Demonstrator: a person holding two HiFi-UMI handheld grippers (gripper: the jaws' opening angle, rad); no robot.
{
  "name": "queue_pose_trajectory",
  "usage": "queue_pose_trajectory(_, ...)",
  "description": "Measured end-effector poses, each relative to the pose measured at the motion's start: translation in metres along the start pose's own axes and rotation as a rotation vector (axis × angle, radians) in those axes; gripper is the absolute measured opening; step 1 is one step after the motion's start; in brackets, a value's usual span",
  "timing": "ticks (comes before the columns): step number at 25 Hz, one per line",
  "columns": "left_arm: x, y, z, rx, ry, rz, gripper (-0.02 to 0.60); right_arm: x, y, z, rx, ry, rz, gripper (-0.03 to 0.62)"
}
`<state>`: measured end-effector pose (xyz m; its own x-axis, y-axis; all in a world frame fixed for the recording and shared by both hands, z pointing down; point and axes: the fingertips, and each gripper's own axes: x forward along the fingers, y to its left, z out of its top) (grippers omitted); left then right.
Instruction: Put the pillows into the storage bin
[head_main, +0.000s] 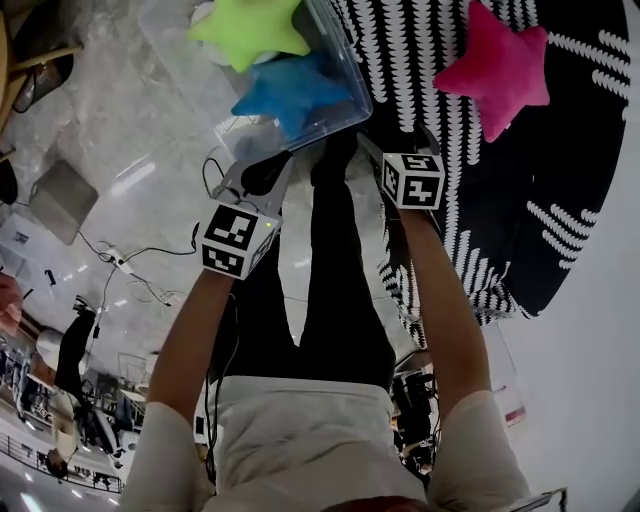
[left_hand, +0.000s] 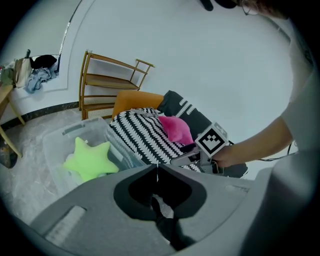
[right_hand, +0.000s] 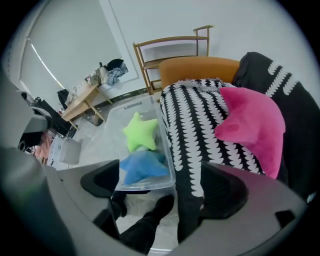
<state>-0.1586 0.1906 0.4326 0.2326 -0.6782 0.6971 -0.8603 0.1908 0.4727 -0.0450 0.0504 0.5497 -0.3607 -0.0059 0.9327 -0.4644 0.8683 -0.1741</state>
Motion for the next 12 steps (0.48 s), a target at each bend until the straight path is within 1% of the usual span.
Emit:
queue_pose_trajectory(4, 0.031, -0.035, 0.016, 0.000, 0.008, -0.023, 0.020, -0.018, -0.059, 0.000, 0.013, -0.008, -0.048, 0.492)
queue_pose_trajectory(9, 0.076, -0.078, 0.037, 0.028, 0.021, -0.058, 0.020, -0.032, -0.145, -0.002, 0.030, -0.016, -0.123, 0.492)
queue_pose_trajectory(12, 0.098, -0.095, 0.047, 0.035, 0.023, -0.070, 0.020, -0.036, -0.190, -0.006, 0.022, -0.006, -0.172, 0.492)
